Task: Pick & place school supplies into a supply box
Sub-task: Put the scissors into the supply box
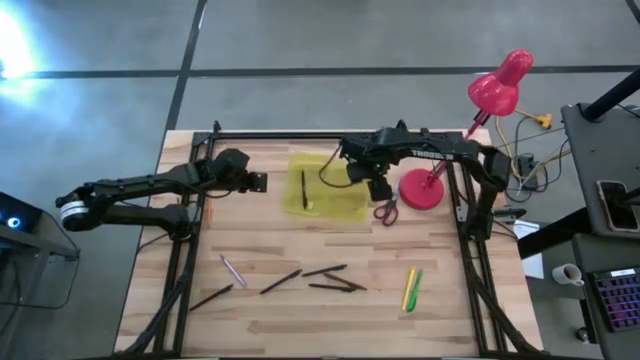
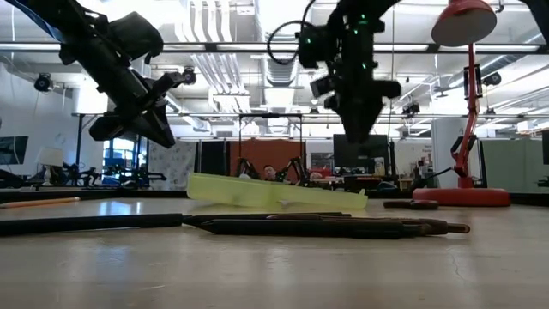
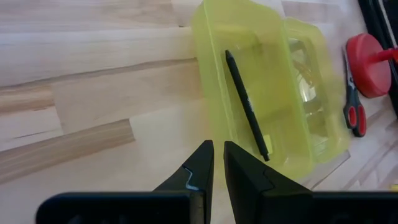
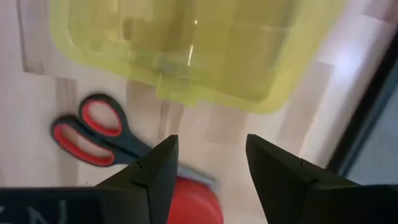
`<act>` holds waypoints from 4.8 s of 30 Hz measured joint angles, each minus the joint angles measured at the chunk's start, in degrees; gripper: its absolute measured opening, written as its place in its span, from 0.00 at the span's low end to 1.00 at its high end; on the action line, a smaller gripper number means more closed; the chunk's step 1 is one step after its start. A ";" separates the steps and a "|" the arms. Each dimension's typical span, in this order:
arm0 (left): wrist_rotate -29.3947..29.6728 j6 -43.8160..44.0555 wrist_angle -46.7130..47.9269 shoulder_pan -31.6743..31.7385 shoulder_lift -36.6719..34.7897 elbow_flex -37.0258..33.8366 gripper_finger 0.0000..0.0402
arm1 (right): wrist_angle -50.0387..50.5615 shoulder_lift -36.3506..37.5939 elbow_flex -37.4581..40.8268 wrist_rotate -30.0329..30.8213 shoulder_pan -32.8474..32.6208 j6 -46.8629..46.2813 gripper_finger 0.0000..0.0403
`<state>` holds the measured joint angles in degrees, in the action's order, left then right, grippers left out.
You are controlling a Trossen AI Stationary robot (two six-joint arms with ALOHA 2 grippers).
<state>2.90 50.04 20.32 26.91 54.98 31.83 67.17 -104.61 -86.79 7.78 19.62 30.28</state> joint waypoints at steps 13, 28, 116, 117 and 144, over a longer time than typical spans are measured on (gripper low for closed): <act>0.04 0.00 -0.46 0.01 0.00 0.00 0.06 | -11.39 6.79 24.64 1.47 -6.29 17.36 0.48; 0.07 0.00 -0.44 0.01 0.00 0.00 0.06 | -18.40 7.01 32.57 -1.31 -14.80 12.01 0.42; 0.09 5.14 -0.84 -0.01 0.04 0.00 0.06 | -33.09 8.49 37.41 -3.01 -9.95 -13.54 0.12; 0.09 5.14 -0.84 0.00 0.04 0.00 0.06 | -32.13 9.12 37.05 -3.61 -10.06 -15.00 0.11; 0.09 5.16 -0.68 0.01 0.04 0.00 0.06 | -19.65 14.38 26.73 -3.81 -7.35 -24.65 0.04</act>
<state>2.98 55.20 19.64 26.92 55.02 31.83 47.51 -90.22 -60.06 3.97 12.27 5.62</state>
